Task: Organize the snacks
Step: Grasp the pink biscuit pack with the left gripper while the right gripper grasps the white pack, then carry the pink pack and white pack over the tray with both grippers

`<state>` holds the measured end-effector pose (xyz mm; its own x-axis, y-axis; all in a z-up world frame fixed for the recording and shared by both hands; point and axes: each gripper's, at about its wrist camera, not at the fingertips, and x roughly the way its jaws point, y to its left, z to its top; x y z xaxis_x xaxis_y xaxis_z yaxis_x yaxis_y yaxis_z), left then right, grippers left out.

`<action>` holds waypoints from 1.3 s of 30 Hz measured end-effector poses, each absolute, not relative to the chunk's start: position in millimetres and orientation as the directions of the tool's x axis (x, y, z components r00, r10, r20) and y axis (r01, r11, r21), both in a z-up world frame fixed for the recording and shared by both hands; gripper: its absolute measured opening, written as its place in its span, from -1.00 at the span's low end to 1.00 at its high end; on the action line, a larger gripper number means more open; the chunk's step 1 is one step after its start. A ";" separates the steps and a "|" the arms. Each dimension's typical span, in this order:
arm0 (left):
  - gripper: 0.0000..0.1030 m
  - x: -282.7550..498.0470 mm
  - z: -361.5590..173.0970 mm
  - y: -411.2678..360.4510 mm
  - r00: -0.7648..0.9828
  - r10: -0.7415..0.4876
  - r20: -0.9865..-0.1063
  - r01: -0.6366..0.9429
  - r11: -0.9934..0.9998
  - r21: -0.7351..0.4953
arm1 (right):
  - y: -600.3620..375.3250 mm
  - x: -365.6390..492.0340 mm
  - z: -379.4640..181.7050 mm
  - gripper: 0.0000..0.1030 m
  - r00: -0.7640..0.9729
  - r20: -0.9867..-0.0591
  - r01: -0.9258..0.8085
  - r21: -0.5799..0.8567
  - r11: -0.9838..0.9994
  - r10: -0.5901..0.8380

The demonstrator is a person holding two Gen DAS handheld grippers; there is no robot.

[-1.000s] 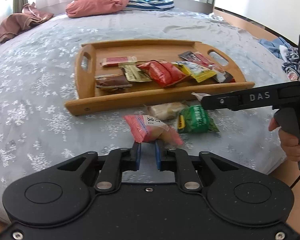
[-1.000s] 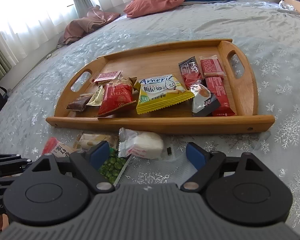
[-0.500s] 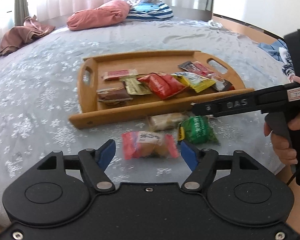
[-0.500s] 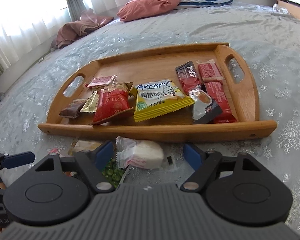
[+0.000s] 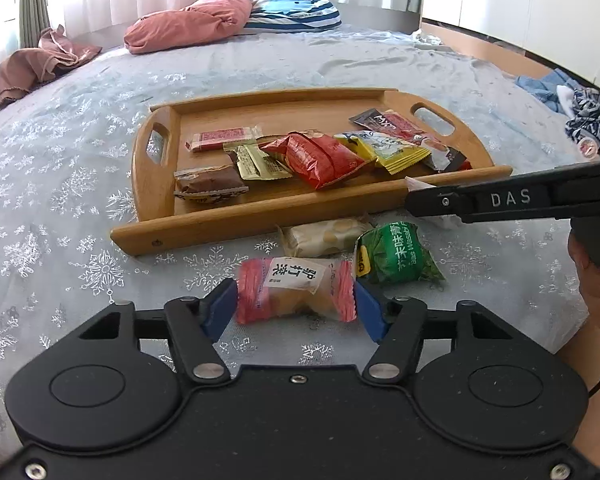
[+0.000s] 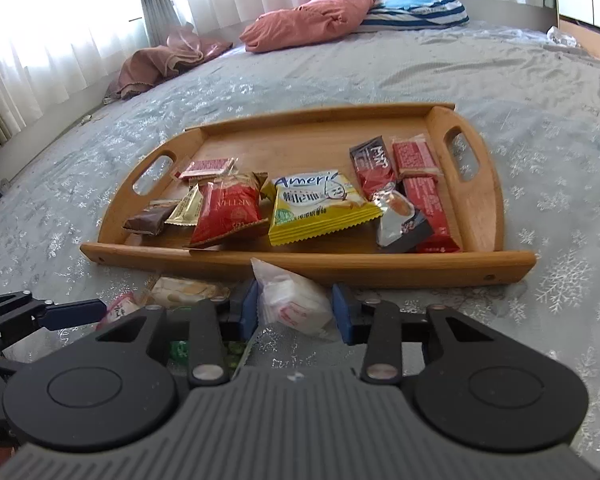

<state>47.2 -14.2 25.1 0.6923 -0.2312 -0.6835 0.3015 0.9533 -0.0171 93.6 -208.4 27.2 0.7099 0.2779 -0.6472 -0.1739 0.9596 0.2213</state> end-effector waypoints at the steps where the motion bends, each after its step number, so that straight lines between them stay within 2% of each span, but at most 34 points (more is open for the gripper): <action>1: 0.18 47.6 24.6 -12.3 0.690 -0.238 -0.684 0.301 0.953 -0.029 | -208.1 92.8 27.9 -0.18 0.711 -0.646 -0.181 0.214 0.960 0.277; 5: 0.27 49.5 23.0 -8.1 0.693 -0.247 -0.678 0.283 0.957 -0.060 | -205.3 89.6 27.1 -0.18 0.717 -0.643 -0.190 0.190 0.963 0.269; 8: 0.36 51.9 19.8 -9.4 0.695 -0.247 -0.675 0.280 0.958 -0.061 | -202.4 90.4 24.9 0.03 0.715 -0.645 -0.193 0.187 0.963 0.269; 9: 0.36 53.1 18.9 -10.1 0.693 -0.251 -0.676 0.285 0.957 -0.063 | -202.0 91.4 24.2 0.16 0.714 -0.646 -0.191 0.189 0.963 0.269; 10: 0.36 53.9 18.2 -10.7 0.693 -0.252 -0.676 0.286 0.956 -0.064 | -202.2 93.1 23.4 0.23 0.710 -0.650 -0.188 0.199 0.962 0.273; 18: 0.19 58.5 19.4 -6.6 0.686 -0.270 -0.676 0.283 0.955 -0.094 | -214.2 105.4 12.5 0.32 0.684 -0.658 -0.135 0.311 0.941 0.316; 20: 0.09 57.8 20.6 -5.6 0.689 -0.267 -0.674 0.279 0.956 -0.093 | -214.7 106.6 10.1 0.34 0.683 -0.658 -0.132 0.317 0.939 0.318; 21: 0.04 56.9 21.7 -5.8 0.694 -0.260 -0.671 0.276 0.957 -0.086 | -215.0 106.4 9.1 0.33 0.683 -0.657 -0.128 0.323 0.938 0.319; 22: -0.03 54.2 23.3 -5.8 0.700 -0.256 -0.667 0.274 0.958 -0.080 | -214.9 105.7 8.9 0.10 0.685 -0.654 -0.126 0.326 0.937 0.320; 27: -0.22 51.0 30.1 -4.3 0.695 -0.268 -0.667 0.278 0.956 -0.095 | -212.1 97.4 16.1 -0.22 0.707 -0.643 -0.130 0.290 0.948 0.294; 29: -0.30 49.4 32.5 -3.5 0.698 -0.264 -0.665 0.273 0.957 -0.093 | -212.5 94.6 20.4 -0.23 0.712 -0.637 -0.127 0.296 0.947 0.294; 30: -0.43 48.2 33.8 -3.1 0.706 -0.259 -0.659 0.269 0.959 -0.089 | -212.4 93.3 21.6 -0.23 0.714 -0.634 -0.131 0.296 0.946 0.297; 39: -0.41 44.5 40.4 5.2 0.706 -0.253 -0.661 0.250 0.963 -0.102 | -212.8 79.8 36.1 -0.23 0.756 -0.600 -0.142 0.241 0.960 0.262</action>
<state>44.5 5.2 40.4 0.7061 -0.2533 -0.6613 0.2499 0.9629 -0.1020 79.8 -212.8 36.1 0.7558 0.2624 -0.6000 -0.1417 0.9600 0.2415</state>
